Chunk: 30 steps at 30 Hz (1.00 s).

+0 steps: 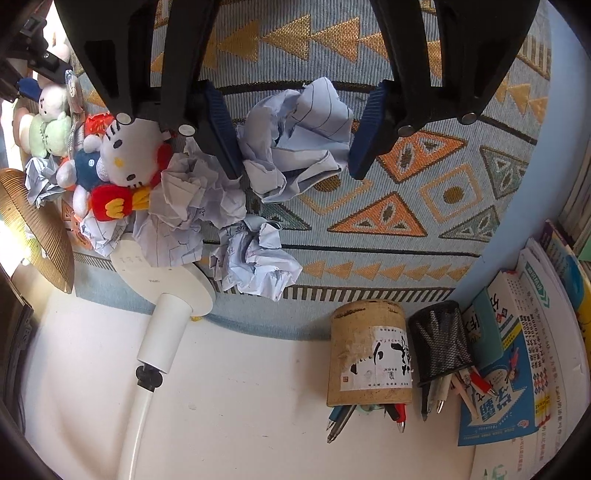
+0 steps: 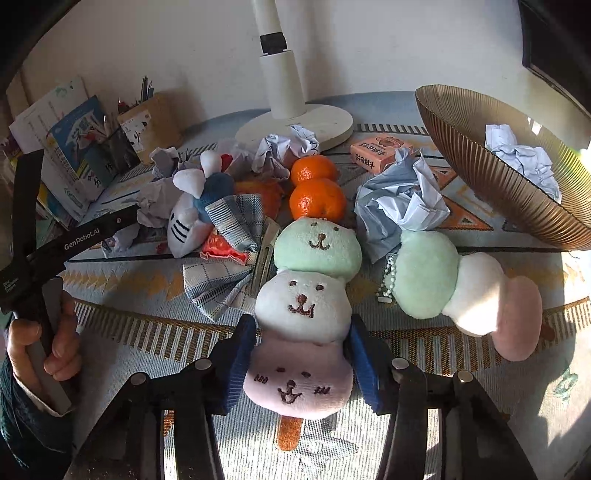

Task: Organize objects
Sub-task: 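Grasp lined paper with the left gripper while the right grasps the pastel plush stack, then carry paper and plush stack over the amber bowl and open both grippers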

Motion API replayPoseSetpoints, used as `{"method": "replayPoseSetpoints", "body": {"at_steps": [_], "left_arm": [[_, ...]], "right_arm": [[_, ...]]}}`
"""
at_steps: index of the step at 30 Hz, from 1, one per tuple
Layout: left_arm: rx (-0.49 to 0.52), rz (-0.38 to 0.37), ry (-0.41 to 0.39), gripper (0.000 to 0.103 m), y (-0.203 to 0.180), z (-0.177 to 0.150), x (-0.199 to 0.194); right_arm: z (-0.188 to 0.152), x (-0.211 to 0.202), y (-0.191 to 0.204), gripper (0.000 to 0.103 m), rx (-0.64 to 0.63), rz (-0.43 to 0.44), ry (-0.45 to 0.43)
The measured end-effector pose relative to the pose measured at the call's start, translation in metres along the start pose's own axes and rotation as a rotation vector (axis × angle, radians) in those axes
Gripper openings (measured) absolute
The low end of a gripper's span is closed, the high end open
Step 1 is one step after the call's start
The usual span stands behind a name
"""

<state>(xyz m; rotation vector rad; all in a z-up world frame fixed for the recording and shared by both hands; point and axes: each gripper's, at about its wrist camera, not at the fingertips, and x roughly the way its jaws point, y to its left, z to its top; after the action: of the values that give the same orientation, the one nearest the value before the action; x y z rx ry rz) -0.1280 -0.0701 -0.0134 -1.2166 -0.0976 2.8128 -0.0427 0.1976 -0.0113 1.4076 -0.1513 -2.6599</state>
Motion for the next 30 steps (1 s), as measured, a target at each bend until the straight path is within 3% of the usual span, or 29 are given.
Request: {"method": "replayPoseSetpoints", "body": {"at_steps": [4, 8, 13, 17, 20, 23, 25, 28, 30], "left_arm": [[-0.037, -0.013, -0.034, 0.053, 0.006, -0.002, -0.015], [-0.062, -0.075, -0.075, 0.053, -0.003, -0.014, -0.054], [-0.013, -0.158, -0.092, 0.053, -0.046, -0.052, -0.094], [0.026, -0.163, -0.086, 0.053, -0.073, -0.082, -0.100], [0.060, -0.130, -0.066, 0.053, -0.084, -0.093, -0.093], [0.080, -0.117, -0.088, 0.054, -0.088, -0.094, -0.096], [0.080, -0.109, -0.070, 0.054, -0.087, -0.095, -0.092], [0.076, -0.123, -0.076, 0.054, -0.086, -0.096, -0.093], [0.077, -0.122, -0.072, 0.054, -0.087, -0.097, -0.093]], "right_arm": [[-0.007, -0.023, -0.004, 0.046, -0.011, 0.016, -0.045], [-0.022, -0.063, -0.008, 0.046, -0.087, 0.063, -0.099], [-0.053, -0.072, -0.015, 0.046, -0.182, 0.066, -0.049], [-0.064, -0.066, -0.028, 0.046, -0.135, 0.073, -0.025], [-0.070, -0.061, -0.035, 0.055, -0.090, 0.071, 0.003], [-0.074, -0.064, -0.039, 0.070, -0.035, 0.061, -0.015], [-0.079, -0.058, -0.040, 0.083, 0.040, 0.002, -0.007], [-0.090, -0.053, -0.022, 0.083, 0.021, -0.093, -0.031], [-0.095, -0.051, -0.013, 0.083, 0.017, -0.108, -0.045]]}}
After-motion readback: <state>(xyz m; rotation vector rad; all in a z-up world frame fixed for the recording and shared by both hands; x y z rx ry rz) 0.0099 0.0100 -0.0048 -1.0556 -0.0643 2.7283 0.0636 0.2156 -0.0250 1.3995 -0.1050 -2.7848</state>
